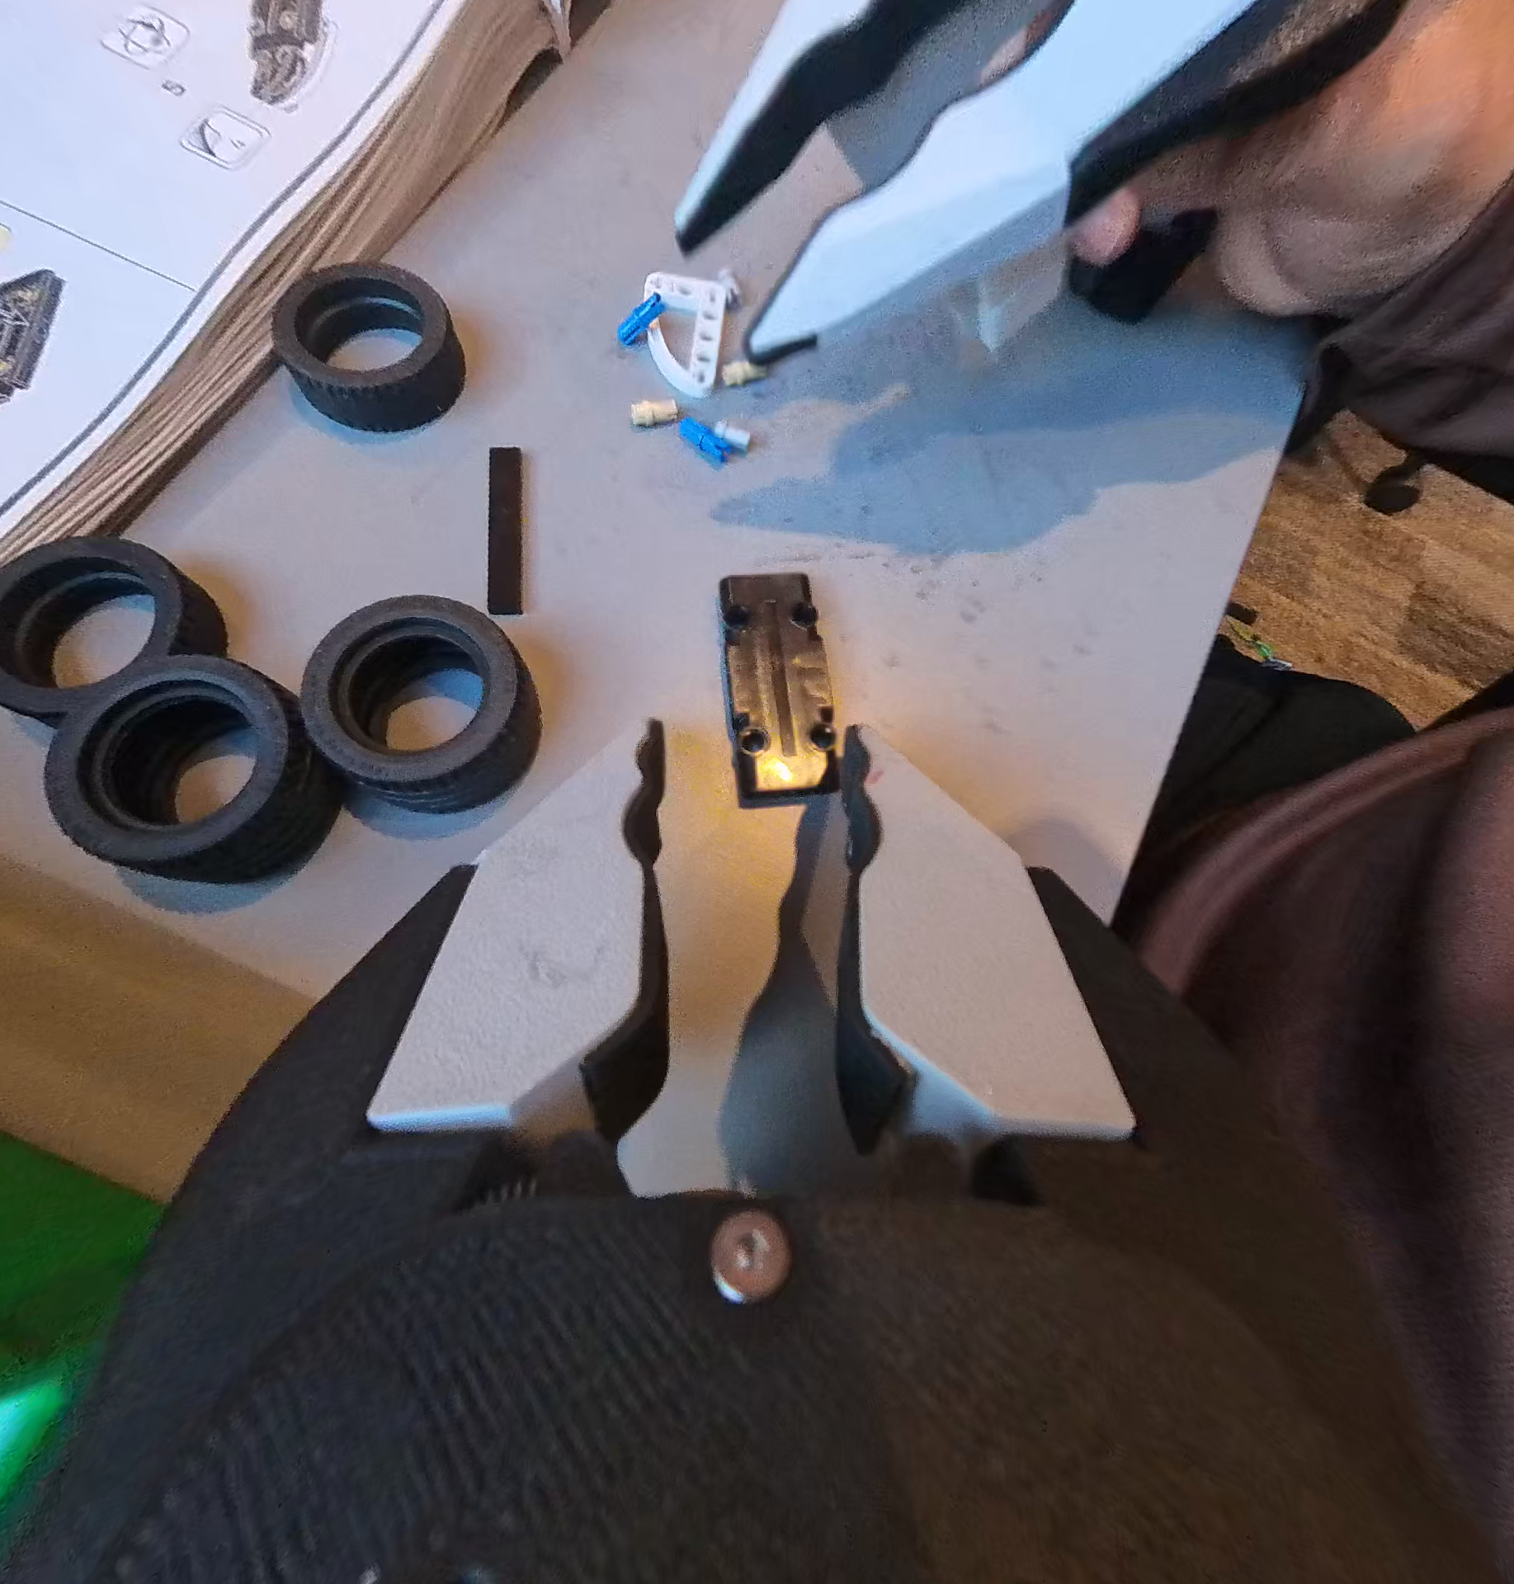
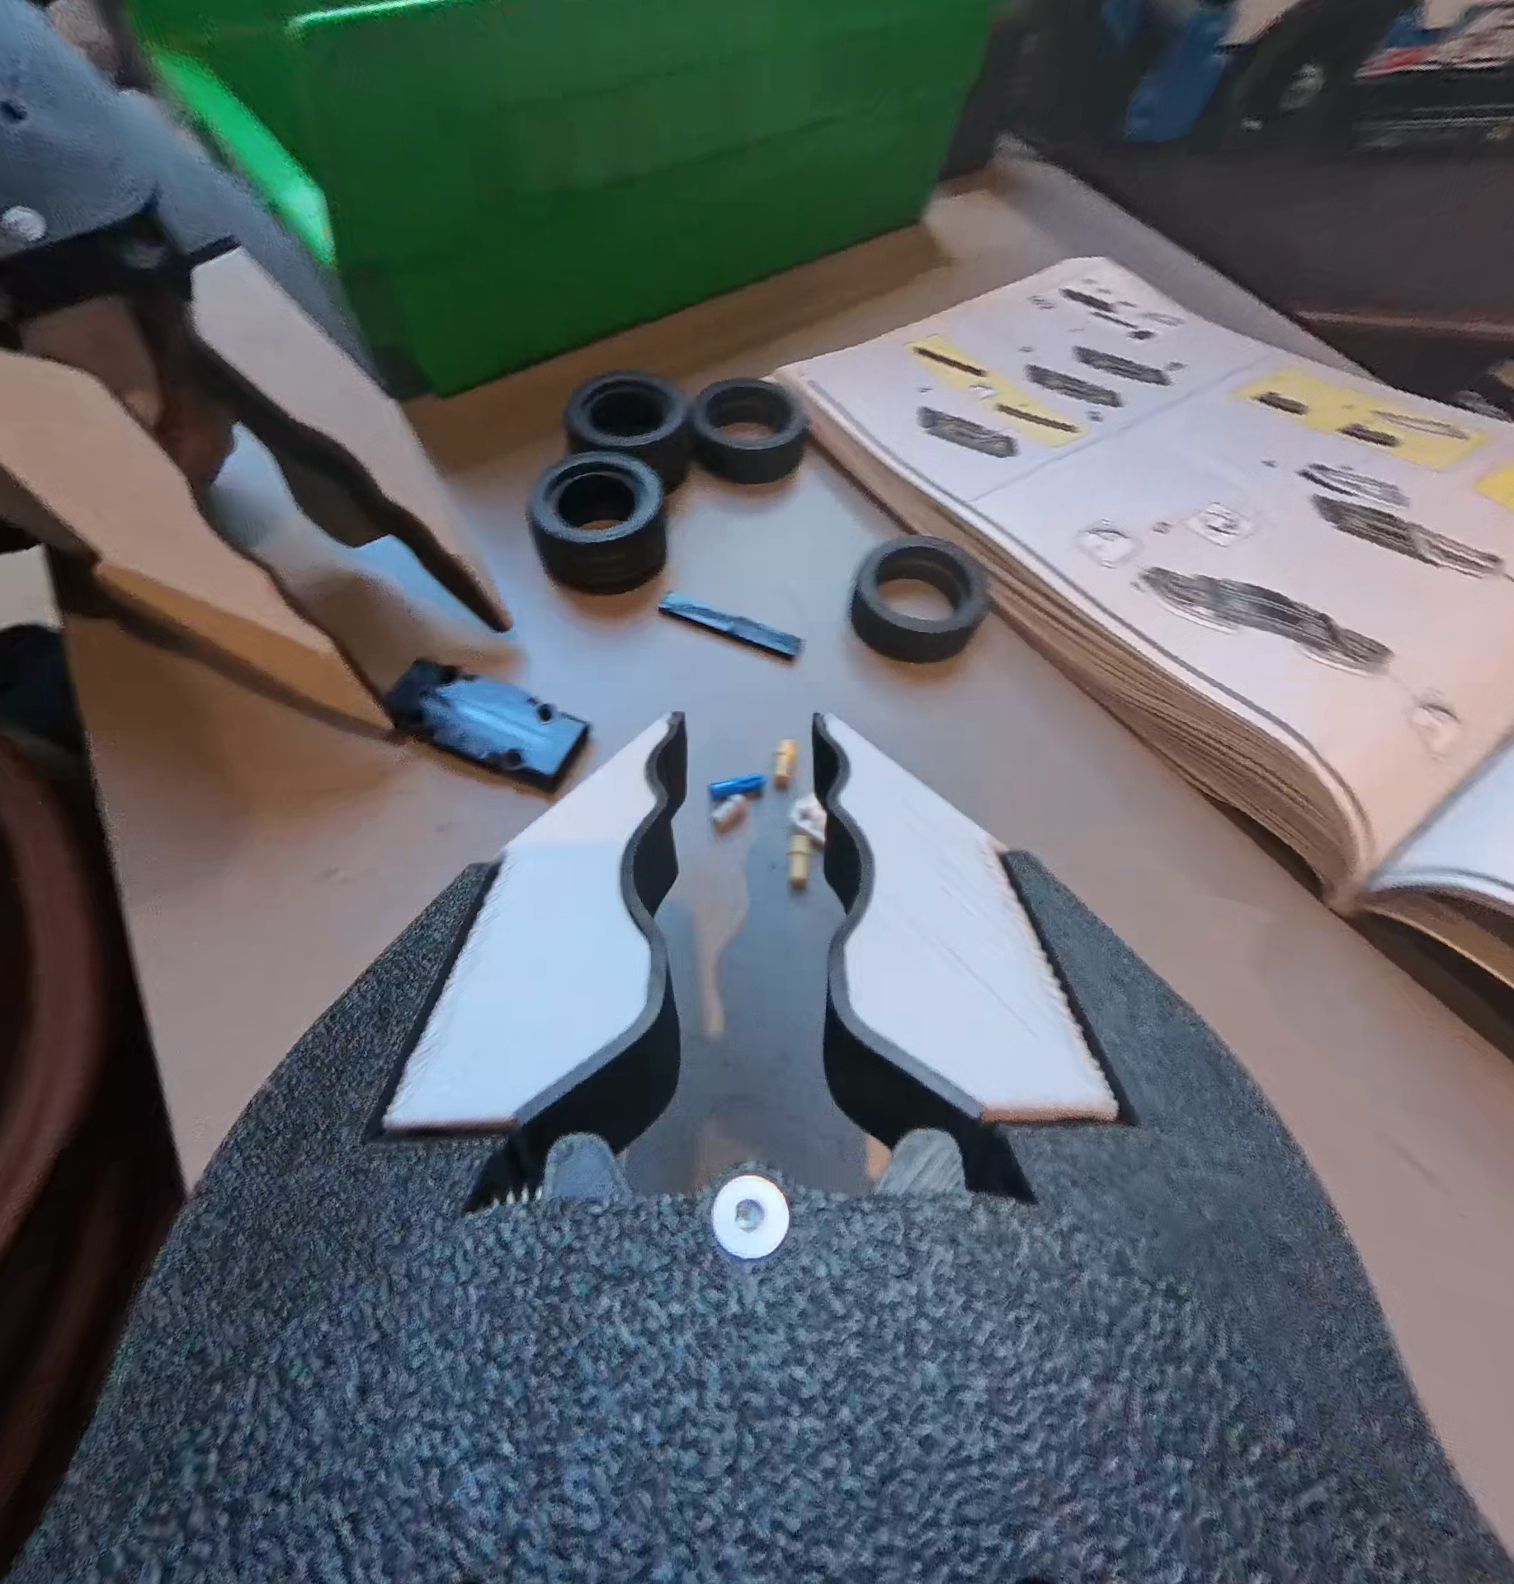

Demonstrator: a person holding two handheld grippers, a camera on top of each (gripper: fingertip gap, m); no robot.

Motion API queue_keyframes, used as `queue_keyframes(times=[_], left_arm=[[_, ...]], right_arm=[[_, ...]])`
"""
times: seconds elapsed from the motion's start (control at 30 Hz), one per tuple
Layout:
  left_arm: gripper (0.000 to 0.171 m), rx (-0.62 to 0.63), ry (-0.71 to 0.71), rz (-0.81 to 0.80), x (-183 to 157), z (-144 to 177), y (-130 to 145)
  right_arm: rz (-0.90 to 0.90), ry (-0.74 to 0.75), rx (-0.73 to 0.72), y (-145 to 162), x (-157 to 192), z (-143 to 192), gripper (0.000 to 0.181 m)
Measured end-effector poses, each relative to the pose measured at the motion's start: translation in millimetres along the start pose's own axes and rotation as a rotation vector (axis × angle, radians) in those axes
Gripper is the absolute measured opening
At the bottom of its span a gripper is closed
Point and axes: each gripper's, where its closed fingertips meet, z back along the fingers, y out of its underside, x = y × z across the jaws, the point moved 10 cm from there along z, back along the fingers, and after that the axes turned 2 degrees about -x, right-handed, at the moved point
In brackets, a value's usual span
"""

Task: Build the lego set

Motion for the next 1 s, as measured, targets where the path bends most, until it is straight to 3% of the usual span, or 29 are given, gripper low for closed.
queue_keyframes(times=[0.07, 0.17, 0.23, 0.4, 0.63, 1.0], left_arm=[[0.042, 0.030, 0.018, 0.004, 2, -5, -1], [0.022, 0.034, 0.007, -0.001, 3, -7, -2], [0.022, 0.030, -0.003, 0.030, 1, -8, -3], [0.038, 0.013, 0.093, 0.088, -15, -5, 0], [0.040, -0.045, 0.138, 0.111, -13, 2, 0], [0.040, -0.066, 0.055, 0.007, 0, 6, -2]], right_arm=[[-0.048, 0.064, -0.011, 1, -9, 4, 0.028], [-0.116, 0.133, 0.017, 5, -21, 7, 0.025], [-0.157, 0.160, 0.031, 7, -26, 8, 0.024], [-0.204, 0.134, 0.036, 10, -30, 12, 0.024], [-0.177, 0.026, 0.145, 12, -21, 0, 0.011], [-0.097, 0.020, 0.265, 18, -12, -4, 0.011]])
